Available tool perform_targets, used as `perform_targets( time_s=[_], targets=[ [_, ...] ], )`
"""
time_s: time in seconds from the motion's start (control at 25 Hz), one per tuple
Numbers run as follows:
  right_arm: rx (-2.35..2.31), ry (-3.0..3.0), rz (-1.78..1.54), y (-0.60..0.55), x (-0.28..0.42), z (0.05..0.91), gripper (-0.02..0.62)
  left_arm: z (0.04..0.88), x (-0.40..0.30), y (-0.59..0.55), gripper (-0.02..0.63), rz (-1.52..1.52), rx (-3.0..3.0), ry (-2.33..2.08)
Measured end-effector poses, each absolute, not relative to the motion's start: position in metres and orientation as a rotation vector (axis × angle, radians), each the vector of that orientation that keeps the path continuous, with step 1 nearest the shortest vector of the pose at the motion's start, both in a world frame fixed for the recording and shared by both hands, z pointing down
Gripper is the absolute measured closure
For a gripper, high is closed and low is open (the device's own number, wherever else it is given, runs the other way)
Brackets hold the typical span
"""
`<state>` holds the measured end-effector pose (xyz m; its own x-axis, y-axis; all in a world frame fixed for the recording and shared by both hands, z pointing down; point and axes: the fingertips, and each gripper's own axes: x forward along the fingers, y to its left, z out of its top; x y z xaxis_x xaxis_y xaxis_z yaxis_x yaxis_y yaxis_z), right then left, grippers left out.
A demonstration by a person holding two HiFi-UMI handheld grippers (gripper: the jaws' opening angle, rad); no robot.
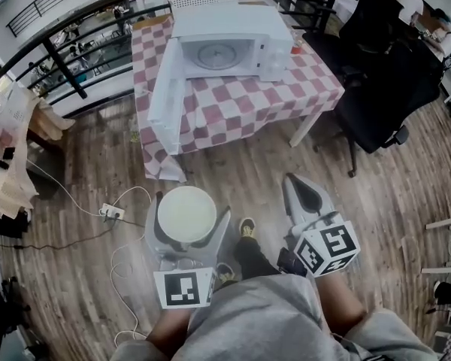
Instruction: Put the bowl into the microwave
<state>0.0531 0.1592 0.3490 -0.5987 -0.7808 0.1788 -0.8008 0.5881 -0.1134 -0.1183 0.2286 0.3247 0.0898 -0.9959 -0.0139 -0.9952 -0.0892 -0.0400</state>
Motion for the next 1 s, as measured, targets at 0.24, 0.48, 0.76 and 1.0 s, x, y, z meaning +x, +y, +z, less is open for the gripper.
perform_targets(
  time_s=[0.24, 0.48, 0.76, 1.0],
  targets=[
    [1.339, -2.701, 0.298, 0.107, 0.055, 0.357, 0.598, 0.328, -0.107, 0.176, 0.075, -0.054, -2.336, 2.056],
    [1.321, -2.700, 0.339, 0.063, 0.058, 0.361, 0.598, 0.328, -0.098, 0.130, 0.076, -0.088, -2.364, 2.049],
    [1.308, -2.717, 0.337, 0.019, 0.063, 0.359, 0.598, 0.323, -0.089, 0.088, 0.075, -0.087, -2.332, 2.043],
    [1.301, -2.722, 0.334, -0.019, 0.072, 0.361, 0.598, 0.317, -0.082, 0.051, 0.075, -0.056, -2.305, 2.040]
  ],
)
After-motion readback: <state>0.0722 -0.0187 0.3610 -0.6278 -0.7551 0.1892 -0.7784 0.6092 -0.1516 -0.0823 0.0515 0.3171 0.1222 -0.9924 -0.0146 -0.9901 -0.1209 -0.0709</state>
